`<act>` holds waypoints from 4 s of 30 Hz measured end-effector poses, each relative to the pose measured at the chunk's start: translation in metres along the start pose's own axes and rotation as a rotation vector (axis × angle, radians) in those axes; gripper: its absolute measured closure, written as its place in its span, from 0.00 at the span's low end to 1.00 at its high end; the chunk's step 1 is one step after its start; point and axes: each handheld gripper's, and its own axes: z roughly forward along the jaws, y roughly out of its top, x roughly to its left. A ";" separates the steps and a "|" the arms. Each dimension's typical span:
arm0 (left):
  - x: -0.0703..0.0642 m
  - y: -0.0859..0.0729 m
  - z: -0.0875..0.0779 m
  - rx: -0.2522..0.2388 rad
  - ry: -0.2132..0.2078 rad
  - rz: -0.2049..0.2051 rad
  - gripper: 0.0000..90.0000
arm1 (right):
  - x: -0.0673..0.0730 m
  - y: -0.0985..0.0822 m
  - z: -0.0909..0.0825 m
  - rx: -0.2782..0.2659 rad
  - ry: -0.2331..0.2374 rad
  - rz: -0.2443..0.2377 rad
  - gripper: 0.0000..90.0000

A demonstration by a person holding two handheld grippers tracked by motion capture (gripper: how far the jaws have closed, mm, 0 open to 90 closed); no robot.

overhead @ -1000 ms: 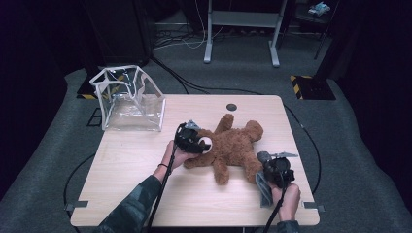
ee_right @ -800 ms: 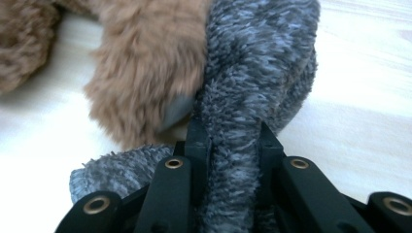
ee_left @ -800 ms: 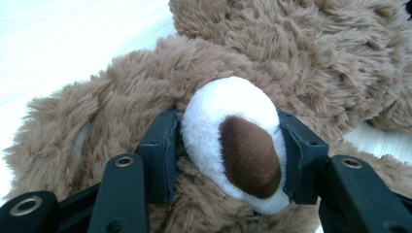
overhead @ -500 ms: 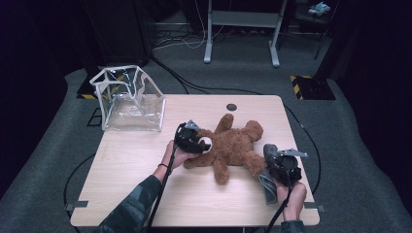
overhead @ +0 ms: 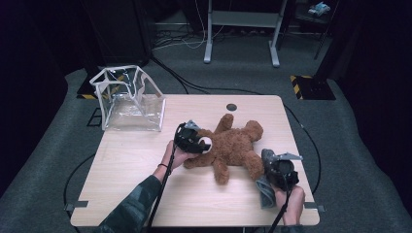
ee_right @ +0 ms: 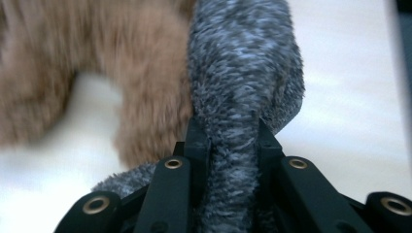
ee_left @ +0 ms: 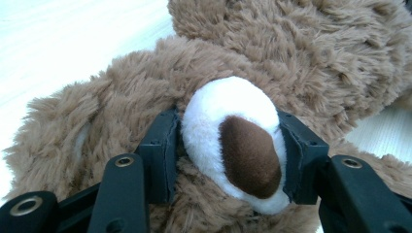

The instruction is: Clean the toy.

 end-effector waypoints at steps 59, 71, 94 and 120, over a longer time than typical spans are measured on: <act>-0.019 -0.003 -0.013 -0.139 0.122 0.043 0.34 | -0.043 0.001 0.045 -0.008 0.009 0.113 0.83; -0.041 -0.016 -0.041 -0.217 0.175 0.029 0.13 | -0.045 -0.015 0.042 -0.006 -0.007 0.110 0.82; -0.117 -0.059 -0.010 -0.174 0.122 0.081 0.12 | -0.044 -0.016 0.042 0.018 -0.010 0.119 0.82; -0.128 -0.072 0.040 -0.076 0.173 0.098 0.47 | -0.045 -0.017 0.043 0.022 -0.005 0.118 0.82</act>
